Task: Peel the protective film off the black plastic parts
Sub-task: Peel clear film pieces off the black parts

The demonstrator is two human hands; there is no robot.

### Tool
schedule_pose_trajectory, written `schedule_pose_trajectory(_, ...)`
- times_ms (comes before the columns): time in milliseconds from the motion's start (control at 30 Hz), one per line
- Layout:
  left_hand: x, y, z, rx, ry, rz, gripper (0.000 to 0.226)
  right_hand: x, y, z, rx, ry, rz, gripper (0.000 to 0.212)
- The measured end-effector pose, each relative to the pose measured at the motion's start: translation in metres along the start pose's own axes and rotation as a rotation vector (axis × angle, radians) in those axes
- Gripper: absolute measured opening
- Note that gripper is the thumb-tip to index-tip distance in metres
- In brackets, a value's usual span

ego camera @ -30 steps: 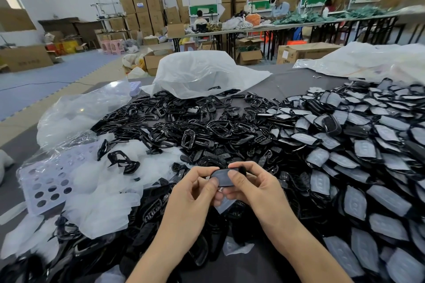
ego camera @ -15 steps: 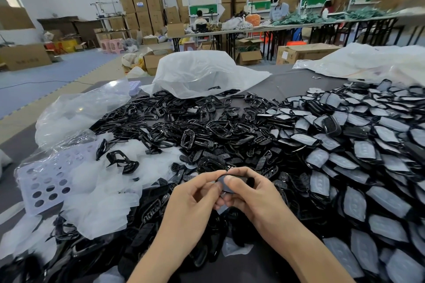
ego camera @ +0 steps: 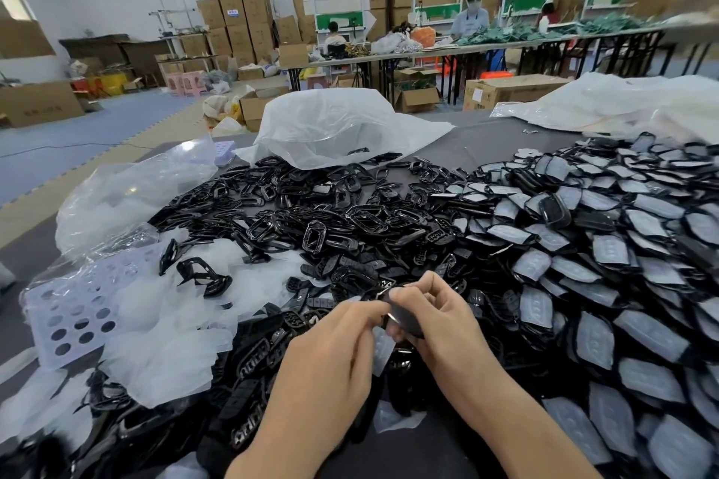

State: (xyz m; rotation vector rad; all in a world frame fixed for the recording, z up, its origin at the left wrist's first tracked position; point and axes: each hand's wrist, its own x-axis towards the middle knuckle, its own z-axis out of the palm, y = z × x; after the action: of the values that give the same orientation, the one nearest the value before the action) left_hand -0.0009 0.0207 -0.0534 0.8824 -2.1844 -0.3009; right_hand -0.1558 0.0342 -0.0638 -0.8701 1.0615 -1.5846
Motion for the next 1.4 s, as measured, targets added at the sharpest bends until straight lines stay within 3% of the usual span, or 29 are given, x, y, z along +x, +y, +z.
schedule_pose_trajectory(167, -0.004, 0.012, 0.013, 0.045, -0.125, 0.138, 0.030, 0.001, -0.002, -0.002, 0.063, 0.071, 0.046, 0.042)
schedule_pose_trajectory(300, -0.006, 0.016, 0.017, 0.038, -0.079, 0.162, 0.035, 0.002, -0.006, -0.007, 0.171, 0.084, 0.075, 0.043)
schedule_pose_trajectory(500, -0.004, 0.004, 0.011, -0.289, 0.139, -0.181, 0.026, 0.001, -0.005, -0.004, 0.135, 0.077, 0.076, 0.040)
schedule_pose_trajectory(600, 0.002, 0.001, 0.012, -0.480, 0.149, -0.352, 0.021, -0.002, -0.005, -0.003, 0.124, 0.028, 0.084, 0.037)
schedule_pose_trajectory(700, 0.005, 0.004, 0.012, -0.643, 0.100, -0.417, 0.021, -0.006, -0.003, 0.004, 0.096, -0.051, 0.085, 0.030)
schedule_pose_trajectory(867, 0.007, -0.007, 0.013, -0.572, 0.210, -0.492, 0.018, -0.009, -0.001, 0.002, -0.284, -0.099, -0.104, 0.013)
schedule_pose_trajectory(1033, 0.006, -0.014, 0.012, -0.531, 0.216, -0.526, 0.016, -0.013, 0.003, -0.005, -0.685, -0.135, -0.173, 0.021)
schedule_pose_trajectory(1233, 0.007, -0.011, 0.017, -0.533, 0.209, -0.475, 0.016, -0.011, -0.001, -0.013, -0.736, -0.162, -0.159, 0.019)
schedule_pose_trajectory(1333, 0.004, -0.008, 0.016, -0.555, 0.229, -0.453, 0.021, -0.007, -0.019, -0.022, -0.612, -0.090, -0.170, 0.018)
schedule_pose_trajectory(1400, 0.004, -0.006, 0.015, -0.544, 0.220, -0.431, 0.028, 0.008, -0.044, -0.042, -0.466, 0.144, -0.255, 0.025)
